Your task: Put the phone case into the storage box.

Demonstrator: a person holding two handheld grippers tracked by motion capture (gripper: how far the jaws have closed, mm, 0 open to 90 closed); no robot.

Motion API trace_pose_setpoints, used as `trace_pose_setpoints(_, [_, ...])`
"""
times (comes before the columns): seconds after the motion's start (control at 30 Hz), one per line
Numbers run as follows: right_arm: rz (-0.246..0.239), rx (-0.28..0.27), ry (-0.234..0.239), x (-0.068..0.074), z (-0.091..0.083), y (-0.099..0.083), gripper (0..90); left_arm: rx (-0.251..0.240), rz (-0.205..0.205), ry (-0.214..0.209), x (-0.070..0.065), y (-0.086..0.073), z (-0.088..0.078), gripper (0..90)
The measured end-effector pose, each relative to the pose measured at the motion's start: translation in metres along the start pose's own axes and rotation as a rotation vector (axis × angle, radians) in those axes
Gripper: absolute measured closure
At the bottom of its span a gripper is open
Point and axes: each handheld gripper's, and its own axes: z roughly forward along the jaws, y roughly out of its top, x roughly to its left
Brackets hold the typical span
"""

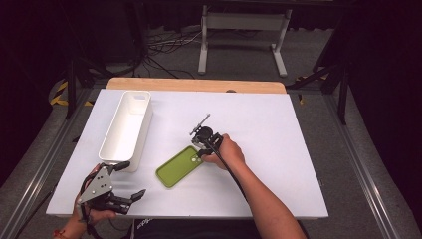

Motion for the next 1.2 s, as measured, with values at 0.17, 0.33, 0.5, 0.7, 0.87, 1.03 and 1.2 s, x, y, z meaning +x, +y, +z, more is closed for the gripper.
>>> trace_pose_setpoints(0.17, [0.002, -0.01, -0.033, 0.004, 0.001, 0.0, 88.3, 0.002, -0.017, -0.008, 0.001, 0.0, 0.001, 4.2])
trace_pose_setpoints(0.33, [-0.015, -0.038, -0.096, 0.013, 0.002, -0.003, 88.8, 0.001, -0.014, -0.004, -0.001, 0.0, 0.003, 4.3])
trace_pose_setpoints(0.5, [-0.03, -0.084, -0.131, 0.016, 0.0, -0.008, 88.9, 0.009, -0.01, -0.002, -0.002, 0.002, 0.003, 4.5])
trace_pose_setpoints(0.7, [-0.013, -0.189, -0.161, 0.015, -0.012, -0.019, 88.9, -0.039, -0.03, 0.009, -0.001, 0.009, 0.002, 4.2])
trace_pose_setpoints(0.87, [-0.023, -0.271, -0.238, 0.019, -0.027, -0.029, 88.9, -0.069, -0.028, -0.015, -0.002, 0.019, 0.003, 5.1])
trace_pose_setpoints(1.03, [-0.059, -0.39, -0.308, 0.023, -0.05, -0.044, 88.9, -0.063, -0.008, -0.012, -0.004, 0.035, 0.009, 8.4])
trace_pose_setpoints(1.2, [-0.084, -0.442, -0.366, 0.027, -0.064, -0.053, 88.8, -0.037, 0.016, -0.004, -0.008, 0.054, 0.027, 9.7])
